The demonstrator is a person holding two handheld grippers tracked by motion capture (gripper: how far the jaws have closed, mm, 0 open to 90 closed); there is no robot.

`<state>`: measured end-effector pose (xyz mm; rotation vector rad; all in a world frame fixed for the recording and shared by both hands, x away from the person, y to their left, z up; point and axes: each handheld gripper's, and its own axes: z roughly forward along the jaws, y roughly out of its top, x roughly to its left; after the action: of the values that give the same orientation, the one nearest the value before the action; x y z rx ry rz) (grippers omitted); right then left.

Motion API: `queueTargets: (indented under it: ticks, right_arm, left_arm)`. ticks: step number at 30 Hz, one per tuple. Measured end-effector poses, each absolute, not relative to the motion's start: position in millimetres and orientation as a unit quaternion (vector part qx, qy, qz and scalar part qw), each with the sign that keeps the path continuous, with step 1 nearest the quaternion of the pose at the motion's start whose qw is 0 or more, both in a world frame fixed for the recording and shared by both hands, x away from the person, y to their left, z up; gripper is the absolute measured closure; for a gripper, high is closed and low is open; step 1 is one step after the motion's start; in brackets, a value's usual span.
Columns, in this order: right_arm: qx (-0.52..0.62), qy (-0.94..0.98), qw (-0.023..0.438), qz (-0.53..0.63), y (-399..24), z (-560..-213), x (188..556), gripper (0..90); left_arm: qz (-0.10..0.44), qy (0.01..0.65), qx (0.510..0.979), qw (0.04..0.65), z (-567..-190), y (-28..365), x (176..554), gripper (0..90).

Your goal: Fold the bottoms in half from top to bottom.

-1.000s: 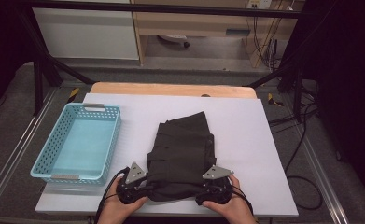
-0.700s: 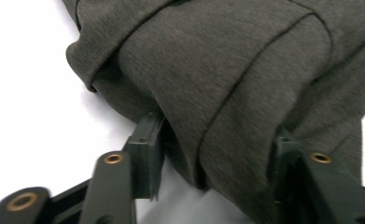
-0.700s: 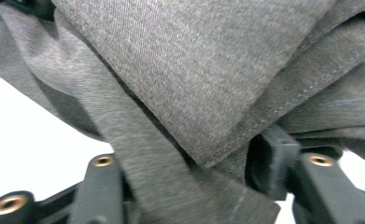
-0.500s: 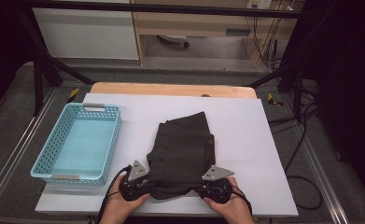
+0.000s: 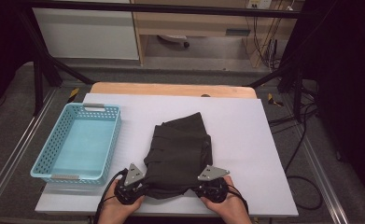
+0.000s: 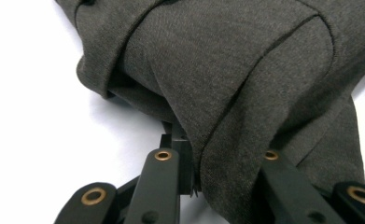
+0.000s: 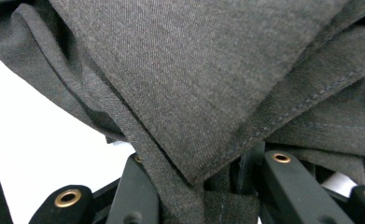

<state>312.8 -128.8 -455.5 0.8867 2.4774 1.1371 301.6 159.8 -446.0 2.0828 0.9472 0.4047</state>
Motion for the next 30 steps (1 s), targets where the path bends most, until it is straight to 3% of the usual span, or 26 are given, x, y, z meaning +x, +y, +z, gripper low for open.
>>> queueTargets:
  ticks: [21, 25, 30]
  right_arm:
    - [0.309, 0.852, 0.130, 0.401, -131, -455, 310, 72.4]
    - [0.310, 0.852, 0.134, 0.401, -130, -456, 309, 72.0]
    - [0.309, 0.851, 0.137, 0.402, -131, -457, 308, 71.2]
  left_arm:
    - [0.136, 0.380, 0.820, 0.406, -449, 160, 306, 74.7]
    - [0.130, 0.382, 0.816, 0.413, -447, 163, 308, 63.4]
    - [0.119, 0.370, 0.817, 0.426, -439, 164, 307, 33.4]
